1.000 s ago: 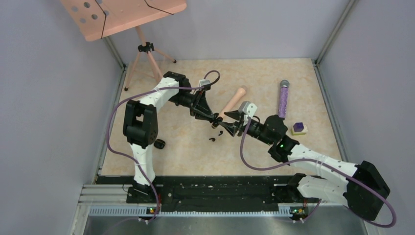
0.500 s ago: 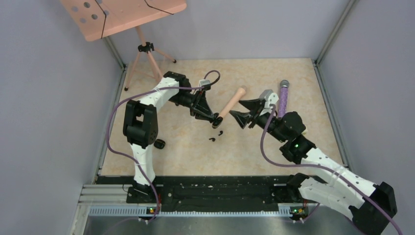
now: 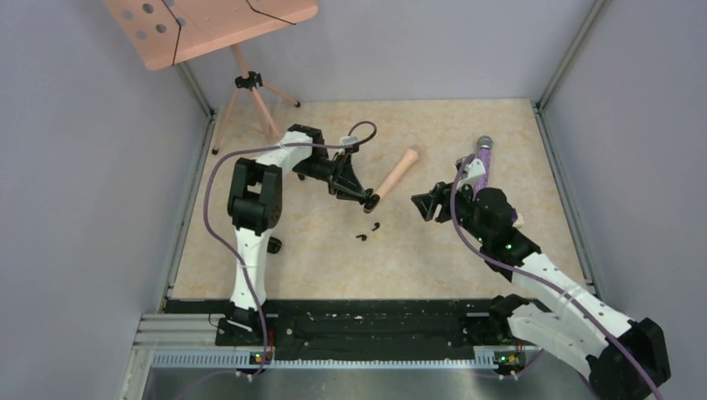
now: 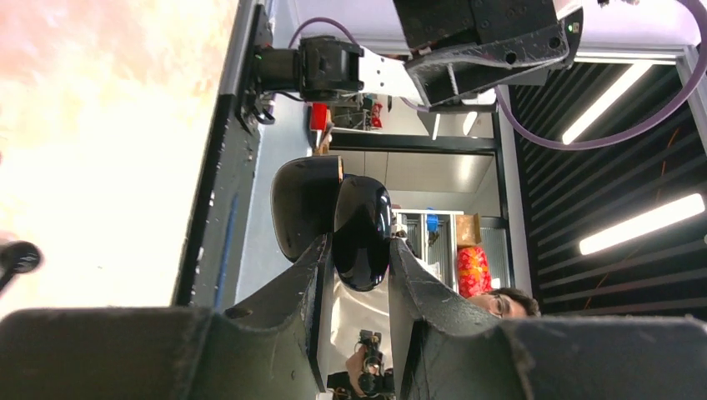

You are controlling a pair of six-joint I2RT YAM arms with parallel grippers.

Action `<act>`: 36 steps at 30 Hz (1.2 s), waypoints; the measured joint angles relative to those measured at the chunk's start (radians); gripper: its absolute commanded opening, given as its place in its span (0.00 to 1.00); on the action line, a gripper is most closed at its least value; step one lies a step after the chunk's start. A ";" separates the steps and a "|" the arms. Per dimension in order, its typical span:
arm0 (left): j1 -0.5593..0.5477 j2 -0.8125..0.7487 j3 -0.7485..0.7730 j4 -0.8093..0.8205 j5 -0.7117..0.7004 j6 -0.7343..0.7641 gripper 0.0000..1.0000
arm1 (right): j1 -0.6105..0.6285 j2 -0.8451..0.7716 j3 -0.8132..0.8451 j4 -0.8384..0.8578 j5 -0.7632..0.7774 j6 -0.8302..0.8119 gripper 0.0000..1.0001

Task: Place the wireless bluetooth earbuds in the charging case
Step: Place the charging case with the earbuds at the center of the board.

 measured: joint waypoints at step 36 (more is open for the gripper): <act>-0.057 -0.169 -0.171 1.157 -0.477 -1.057 0.00 | -0.010 -0.439 0.008 -0.445 0.061 -0.010 0.57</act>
